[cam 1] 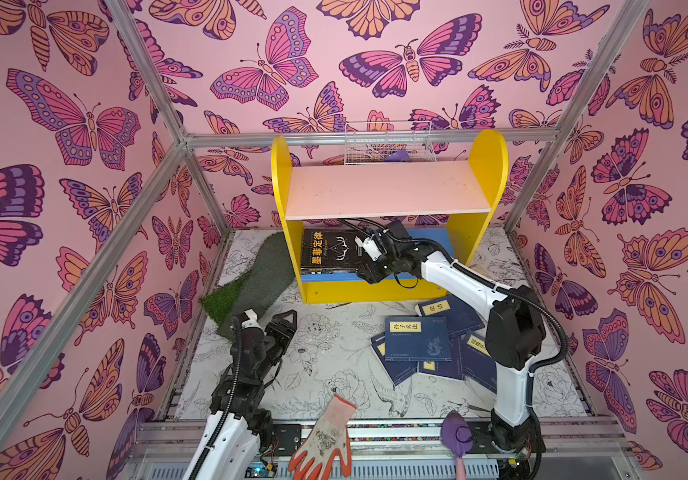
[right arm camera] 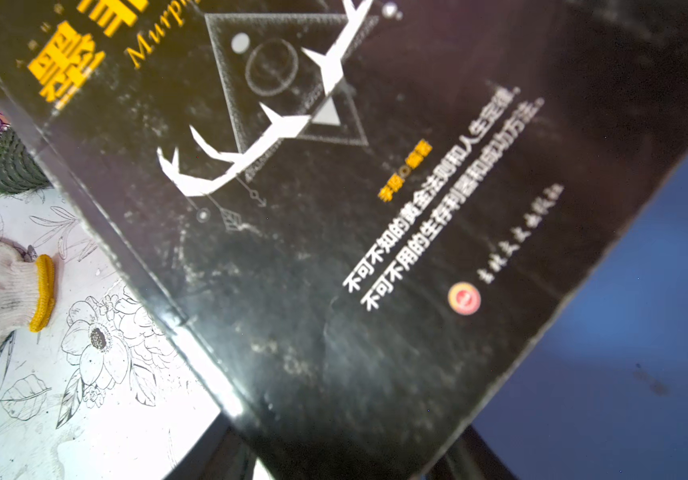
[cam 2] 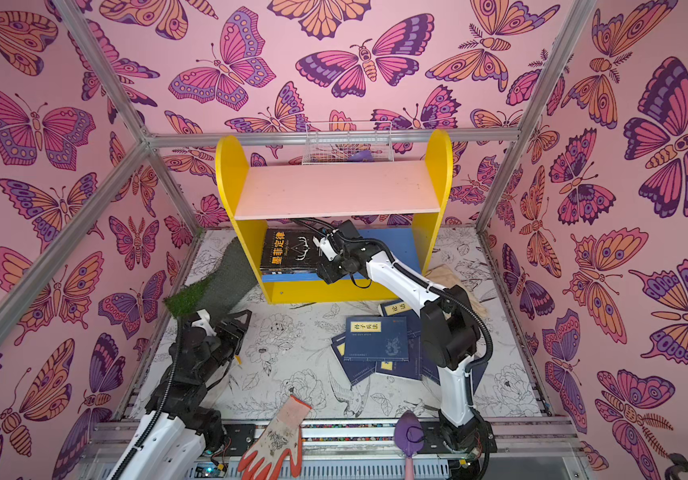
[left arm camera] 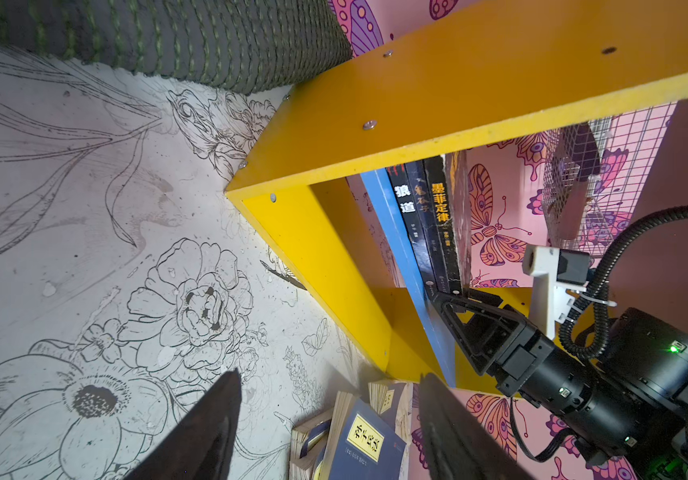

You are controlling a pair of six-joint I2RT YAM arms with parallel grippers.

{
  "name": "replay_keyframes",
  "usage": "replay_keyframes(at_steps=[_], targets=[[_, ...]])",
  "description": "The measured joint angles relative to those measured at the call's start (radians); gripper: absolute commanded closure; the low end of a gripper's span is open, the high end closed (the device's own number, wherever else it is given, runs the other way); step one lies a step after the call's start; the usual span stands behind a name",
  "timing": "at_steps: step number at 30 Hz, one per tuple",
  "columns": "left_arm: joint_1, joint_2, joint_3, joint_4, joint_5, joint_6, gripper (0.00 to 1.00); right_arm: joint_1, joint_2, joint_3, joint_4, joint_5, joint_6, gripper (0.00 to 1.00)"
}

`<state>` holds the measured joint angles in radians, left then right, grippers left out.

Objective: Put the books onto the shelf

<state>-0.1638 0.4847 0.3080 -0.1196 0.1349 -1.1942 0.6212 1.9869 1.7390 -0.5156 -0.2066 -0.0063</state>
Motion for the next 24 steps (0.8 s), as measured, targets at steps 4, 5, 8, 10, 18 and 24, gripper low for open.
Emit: replay_keyframes(at_steps=[4, 5, 8, 10, 18, 24], targets=[[0.000, 0.000, 0.000, 0.000, 0.000, 0.000, 0.30, -0.006, 0.011, 0.020, -0.018, -0.010, 0.003, 0.49], [0.000, 0.000, 0.000, 0.000, 0.000, 0.000, 0.31, -0.008, 0.013, 0.023, -0.021, -0.012, 0.003, 0.49], [0.000, 0.001, 0.000, 0.000, 0.000, 0.000, 0.31, -0.009, 0.014, 0.026, -0.024, -0.017, 0.003, 0.48], [0.000, 0.003, 0.000, 0.002, 0.001, 0.000, 0.30, -0.010, 0.016, 0.030, -0.027, -0.020, 0.003, 0.44], [0.000, 0.013, -0.005, 0.020, 0.007, 0.000, 0.31, 0.000, 0.016, 0.031, -0.027, -0.022, 0.010, 0.38], [0.000, 0.016, -0.010, 0.022, 0.007, 0.000, 0.31, 0.000, 0.019, 0.036, -0.028, -0.016, 0.023, 0.42]])
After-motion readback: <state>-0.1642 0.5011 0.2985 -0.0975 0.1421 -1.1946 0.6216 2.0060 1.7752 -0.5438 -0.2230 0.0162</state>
